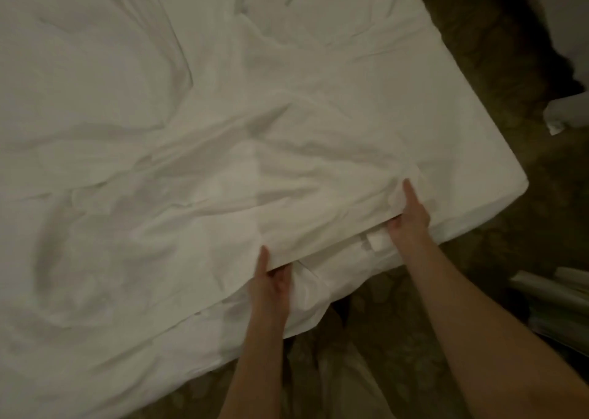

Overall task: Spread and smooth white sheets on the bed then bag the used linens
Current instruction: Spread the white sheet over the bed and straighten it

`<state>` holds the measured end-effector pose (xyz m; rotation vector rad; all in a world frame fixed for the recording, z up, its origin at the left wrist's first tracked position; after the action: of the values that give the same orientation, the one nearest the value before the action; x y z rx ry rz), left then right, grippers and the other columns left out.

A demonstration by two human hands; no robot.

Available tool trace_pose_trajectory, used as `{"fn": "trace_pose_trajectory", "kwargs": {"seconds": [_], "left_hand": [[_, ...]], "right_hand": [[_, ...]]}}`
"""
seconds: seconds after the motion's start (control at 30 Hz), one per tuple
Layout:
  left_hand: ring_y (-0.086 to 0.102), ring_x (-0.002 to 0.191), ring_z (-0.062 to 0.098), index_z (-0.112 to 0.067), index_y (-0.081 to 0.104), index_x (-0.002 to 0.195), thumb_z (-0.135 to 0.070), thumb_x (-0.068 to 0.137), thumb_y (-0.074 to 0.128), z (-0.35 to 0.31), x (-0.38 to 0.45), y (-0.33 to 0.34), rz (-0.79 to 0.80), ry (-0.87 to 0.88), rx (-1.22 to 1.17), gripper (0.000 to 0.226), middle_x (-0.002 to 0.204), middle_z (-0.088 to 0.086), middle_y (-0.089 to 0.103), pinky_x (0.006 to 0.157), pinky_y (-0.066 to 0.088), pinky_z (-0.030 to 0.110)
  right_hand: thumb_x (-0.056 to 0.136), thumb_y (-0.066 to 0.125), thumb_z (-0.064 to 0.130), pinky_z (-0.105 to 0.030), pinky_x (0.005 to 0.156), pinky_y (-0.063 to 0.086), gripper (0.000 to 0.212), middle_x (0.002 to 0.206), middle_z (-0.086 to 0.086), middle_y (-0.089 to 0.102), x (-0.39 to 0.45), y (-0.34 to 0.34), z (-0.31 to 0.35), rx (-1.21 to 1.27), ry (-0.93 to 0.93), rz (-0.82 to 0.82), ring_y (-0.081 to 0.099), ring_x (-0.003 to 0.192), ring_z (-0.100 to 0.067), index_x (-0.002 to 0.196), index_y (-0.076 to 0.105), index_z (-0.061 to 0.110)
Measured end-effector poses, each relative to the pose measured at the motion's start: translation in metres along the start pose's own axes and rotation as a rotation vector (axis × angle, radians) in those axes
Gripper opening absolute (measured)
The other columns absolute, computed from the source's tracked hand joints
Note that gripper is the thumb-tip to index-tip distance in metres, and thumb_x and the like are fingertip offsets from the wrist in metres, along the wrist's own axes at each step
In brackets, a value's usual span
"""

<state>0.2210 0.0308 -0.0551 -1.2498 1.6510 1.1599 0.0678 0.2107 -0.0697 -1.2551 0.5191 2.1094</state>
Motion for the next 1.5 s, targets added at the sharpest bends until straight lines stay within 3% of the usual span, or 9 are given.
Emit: {"fn": "trace_pose_trajectory", "kwargs": {"seconds": [0.17,0.3,0.37,0.5,0.67,0.9,1.07,1.23,1.5], "left_hand": [[0.064,0.097,0.015,-0.018,0.06,0.115,-0.022,0.099,0.05,-0.039,0.003,-0.049,-0.104,0.123,-0.05,0.019,0.121,0.003,0.062,0.08,0.057,0.029],[0.062,0.11,0.019,-0.012,0.057,0.126,-0.023,0.097,0.054,-0.057,0.006,-0.066,-0.165,0.124,-0.068,0.03,0.128,0.006,0.061,0.075,0.059,0.026],[0.061,0.11,0.021,-0.012,0.057,0.124,-0.024,0.097,0.055,-0.062,0.005,-0.07,-0.155,0.121,-0.062,0.029,0.123,0.007,0.062,0.088,0.055,0.029],[0.064,0.096,0.018,-0.015,0.061,0.105,-0.026,0.097,0.056,-0.076,0.0,-0.083,-0.167,0.147,-0.104,0.015,0.11,0.006,0.065,0.078,0.056,0.03],[0.064,0.097,0.018,-0.013,0.062,0.106,-0.025,0.098,0.053,-0.12,0.006,-0.131,-0.218,0.224,-0.206,0.016,0.107,0.005,0.066,0.092,0.051,0.038],[0.065,0.09,0.013,-0.013,0.061,0.1,-0.025,0.1,0.052,-0.176,0.005,-0.186,-0.302,0.195,-0.215,0.016,0.101,0.001,0.065,0.09,0.052,0.027],[0.063,0.097,0.019,-0.008,0.055,0.128,-0.02,0.098,0.055,-0.212,0.007,-0.232,-0.422,0.143,-0.282,0.032,0.101,0.005,0.064,0.074,0.057,0.031],[0.058,0.106,0.022,-0.011,0.057,0.099,-0.015,0.096,0.058,-0.257,0.009,-0.262,-0.563,0.164,-0.221,0.005,0.114,0.007,0.06,0.095,0.049,0.033],[0.062,0.072,0.003,-0.003,0.058,0.121,-0.001,0.093,0.058,-0.326,0.038,-0.304,-0.423,0.17,-0.468,0.028,0.122,0.016,0.061,0.069,0.05,0.009]], "right_hand": [[0.083,0.076,0.015,-0.032,0.067,0.059,0.015,0.097,-0.004,0.066,-0.015,-0.004,-0.022,-0.128,-0.018,0.017,0.065,0.083,-0.018,0.088,0.062,0.012],[0.085,0.074,0.019,-0.032,0.062,0.06,0.024,0.1,-0.005,0.066,-0.01,-0.003,0.011,-0.042,-0.134,-0.047,0.065,0.084,-0.019,0.103,0.064,0.007],[0.086,0.073,0.018,-0.032,0.058,0.059,0.027,0.106,-0.007,0.066,-0.009,-0.007,0.012,-0.035,-0.143,-0.068,0.065,0.088,-0.02,0.109,0.064,0.007],[0.083,0.076,0.021,-0.038,0.069,0.06,0.041,0.112,-0.008,0.066,-0.019,-0.011,-0.029,-0.088,0.015,0.051,0.065,0.097,-0.022,0.119,0.06,0.011],[0.082,0.076,0.019,-0.043,0.083,0.057,0.047,0.111,-0.005,0.061,-0.034,-0.009,-0.065,-0.168,-0.023,0.009,0.062,0.097,-0.022,0.123,0.054,0.01],[0.083,0.075,0.021,-0.032,0.063,0.06,0.032,0.117,-0.007,0.063,-0.054,-0.018,-0.097,-0.095,-0.114,-0.139,0.065,0.092,-0.019,0.108,0.056,0.015],[0.089,0.06,0.006,-0.004,0.082,0.045,0.034,0.133,-0.008,0.044,-0.084,-0.003,-0.113,-0.454,-0.614,-0.376,0.051,0.117,-0.02,0.117,0.044,0.015],[0.078,0.058,0.004,-0.035,0.099,0.042,0.037,0.112,-0.006,0.047,-0.124,0.068,-0.155,-0.771,-1.055,0.014,0.046,0.102,-0.016,0.113,0.05,0.011],[0.08,0.057,0.005,-0.02,0.097,0.032,0.038,0.119,-0.016,0.058,-0.188,0.193,-0.299,-1.149,-1.208,0.647,0.053,0.114,-0.029,0.118,0.057,0.0]]}}
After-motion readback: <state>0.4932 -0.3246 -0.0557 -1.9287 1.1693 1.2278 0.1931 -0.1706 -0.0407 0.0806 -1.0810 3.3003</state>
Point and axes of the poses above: each hand's wrist, its own x-axis towards the middle knuckle, its own y-axis out of the palm, z = x × y, the point moved 1 cm from there along x, towards the middle knuckle
